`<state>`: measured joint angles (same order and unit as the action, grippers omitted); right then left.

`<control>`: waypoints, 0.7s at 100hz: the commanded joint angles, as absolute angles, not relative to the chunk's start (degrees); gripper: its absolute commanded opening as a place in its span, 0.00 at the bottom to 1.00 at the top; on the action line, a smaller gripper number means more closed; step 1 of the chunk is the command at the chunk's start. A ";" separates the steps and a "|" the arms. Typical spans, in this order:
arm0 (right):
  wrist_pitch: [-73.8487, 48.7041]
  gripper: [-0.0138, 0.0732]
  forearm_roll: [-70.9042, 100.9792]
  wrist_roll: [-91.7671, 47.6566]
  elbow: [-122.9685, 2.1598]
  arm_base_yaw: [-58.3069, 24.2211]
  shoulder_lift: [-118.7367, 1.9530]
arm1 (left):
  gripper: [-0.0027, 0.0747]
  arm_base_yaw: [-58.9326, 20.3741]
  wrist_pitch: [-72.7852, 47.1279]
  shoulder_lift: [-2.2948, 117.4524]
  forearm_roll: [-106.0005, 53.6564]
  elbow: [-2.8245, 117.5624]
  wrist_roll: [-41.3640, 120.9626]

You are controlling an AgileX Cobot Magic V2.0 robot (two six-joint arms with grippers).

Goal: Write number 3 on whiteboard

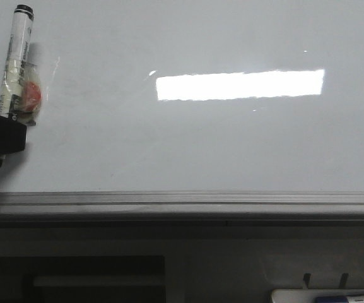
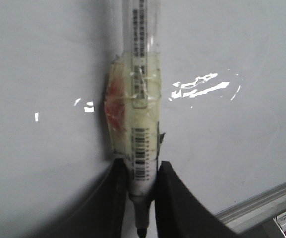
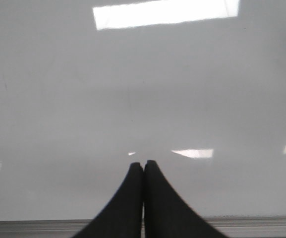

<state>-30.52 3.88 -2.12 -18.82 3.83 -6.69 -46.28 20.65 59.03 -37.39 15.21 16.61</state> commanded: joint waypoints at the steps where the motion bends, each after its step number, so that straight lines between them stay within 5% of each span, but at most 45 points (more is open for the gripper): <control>1: -26.16 0.09 6.35 -2.37 -20.17 3.34 -8.03 | 0.01 -46.68 23.07 58.60 -33.97 16.65 16.05; 42: -36.11 0.11 38.85 -39.17 -25.52 -9.07 -18.26 | 0.01 -46.68 18.15 54.39 -9.68 16.65 16.05; 51: -37.00 0.22 41.73 -45.75 -27.68 -10.93 -23.17 | 0.01 -46.68 18.15 53.93 -3.17 16.80 16.05; 70: -35.58 0.64 48.26 -54.41 -31.70 -15.20 -31.59 | 0.01 -46.68 19.09 53.93 6.97 16.93 16.05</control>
<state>-39.12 43.11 -49.39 -28.36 -13.10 -28.04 -46.28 14.19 54.69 2.83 15.21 16.61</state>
